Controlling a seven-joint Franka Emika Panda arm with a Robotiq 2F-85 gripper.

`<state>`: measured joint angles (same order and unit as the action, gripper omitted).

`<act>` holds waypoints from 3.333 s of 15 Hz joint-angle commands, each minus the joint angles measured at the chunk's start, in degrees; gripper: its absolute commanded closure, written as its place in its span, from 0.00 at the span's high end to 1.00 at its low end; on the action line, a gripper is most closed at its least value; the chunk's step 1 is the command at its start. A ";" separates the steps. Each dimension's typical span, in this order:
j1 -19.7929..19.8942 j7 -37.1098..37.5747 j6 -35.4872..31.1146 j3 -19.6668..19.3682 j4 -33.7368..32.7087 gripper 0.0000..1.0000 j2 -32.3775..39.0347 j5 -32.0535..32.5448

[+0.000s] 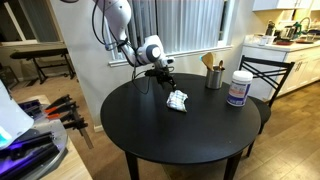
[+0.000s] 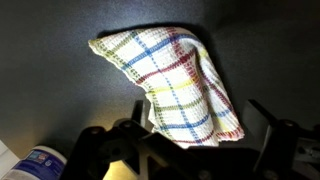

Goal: Clean the table

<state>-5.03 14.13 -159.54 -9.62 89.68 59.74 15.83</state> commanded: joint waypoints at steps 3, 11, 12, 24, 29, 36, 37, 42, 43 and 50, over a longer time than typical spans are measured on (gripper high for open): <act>3.76 -6.78 3.83 2.54 -11.29 1.00 9.12 -5.28; 6.54 -10.04 9.94 4.91 -21.82 0.60 16.38 -7.65; 6.70 -10.21 10.54 5.11 -22.83 0.53 16.97 -7.80; -0.49 -5.94 15.01 1.18 -31.68 0.02 20.10 -5.75; -8.16 -7.92 19.00 2.79 -36.78 0.02 22.46 -4.60; -15.35 -14.51 23.64 5.58 -35.94 0.02 22.75 -4.76; -15.97 -15.69 23.82 5.88 -35.97 0.02 22.60 -4.65; -19.57 -20.81 23.54 7.70 -36.56 0.02 22.50 -4.49; -20.04 -21.30 23.92 7.78 -36.97 0.02 22.80 -4.61; -17.51 -19.08 23.57 3.43 -40.94 0.02 24.99 -5.33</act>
<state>-25.02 -4.97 -137.01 -4.56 52.02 82.94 10.52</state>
